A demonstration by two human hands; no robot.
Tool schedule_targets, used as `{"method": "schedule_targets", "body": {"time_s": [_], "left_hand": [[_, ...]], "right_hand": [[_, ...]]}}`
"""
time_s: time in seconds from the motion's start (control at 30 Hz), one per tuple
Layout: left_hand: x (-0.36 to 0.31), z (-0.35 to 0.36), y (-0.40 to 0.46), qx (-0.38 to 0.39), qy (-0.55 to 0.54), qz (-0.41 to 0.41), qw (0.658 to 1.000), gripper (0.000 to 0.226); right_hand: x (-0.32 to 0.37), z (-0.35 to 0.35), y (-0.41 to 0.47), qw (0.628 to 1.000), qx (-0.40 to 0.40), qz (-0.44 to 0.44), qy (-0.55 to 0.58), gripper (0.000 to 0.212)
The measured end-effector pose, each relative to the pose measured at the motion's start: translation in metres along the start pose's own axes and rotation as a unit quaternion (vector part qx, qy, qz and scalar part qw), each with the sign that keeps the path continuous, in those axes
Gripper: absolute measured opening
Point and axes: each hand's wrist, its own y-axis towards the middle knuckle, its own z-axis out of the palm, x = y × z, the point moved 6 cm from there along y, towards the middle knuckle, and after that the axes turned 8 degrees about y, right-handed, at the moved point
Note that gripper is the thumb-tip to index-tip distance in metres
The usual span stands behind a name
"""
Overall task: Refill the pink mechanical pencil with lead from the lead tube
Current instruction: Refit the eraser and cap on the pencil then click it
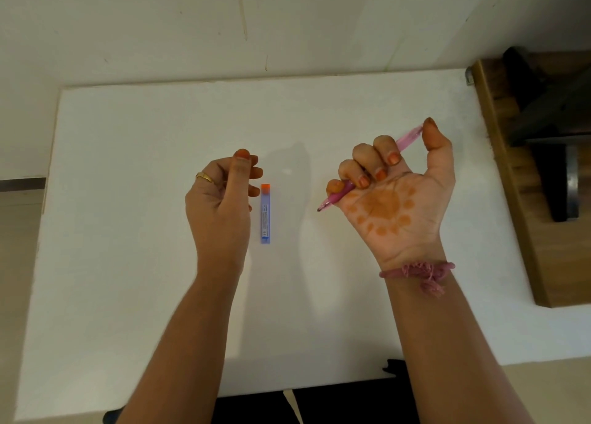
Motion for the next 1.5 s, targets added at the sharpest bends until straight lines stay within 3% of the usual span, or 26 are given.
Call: {"method": "schedule_targets", "body": {"time_s": [0.5,0.73,0.9,1.1,1.23,1.33,1.5], "left_hand": [[0.000,-0.001,0.002,0.004,0.011,-0.001,1.000,0.020],[0.013,-0.002,0.008,0.051,0.201,-0.013,0.978,0.009],[0.010,0.000,0.007,0.074,0.296,0.027,0.952,0.018],[0.009,0.001,0.007,0.094,0.309,0.032,0.946,0.016],[0.010,0.003,0.007,0.112,0.302,0.028,0.946,0.016],[0.010,0.004,0.006,0.121,0.292,0.028,0.948,0.016],[0.013,0.006,0.006,0.130,0.274,0.022,0.953,0.014]], "right_hand": [[-0.002,0.014,-0.004,0.998,0.056,0.013,-0.006,0.047],[-0.015,0.002,0.003,0.984,-0.085,0.031,-0.152,0.047],[-0.026,-0.009,0.001,0.934,-0.172,0.031,-0.312,0.015],[-0.030,-0.017,0.004,0.851,-0.180,-0.008,-0.493,0.016],[-0.030,-0.015,0.004,0.750,-0.173,-0.079,-0.633,0.017],[-0.031,-0.015,0.003,0.694,-0.158,-0.095,-0.696,0.019],[-0.032,-0.012,0.002,0.671,-0.147,-0.092,-0.721,0.019]]}}
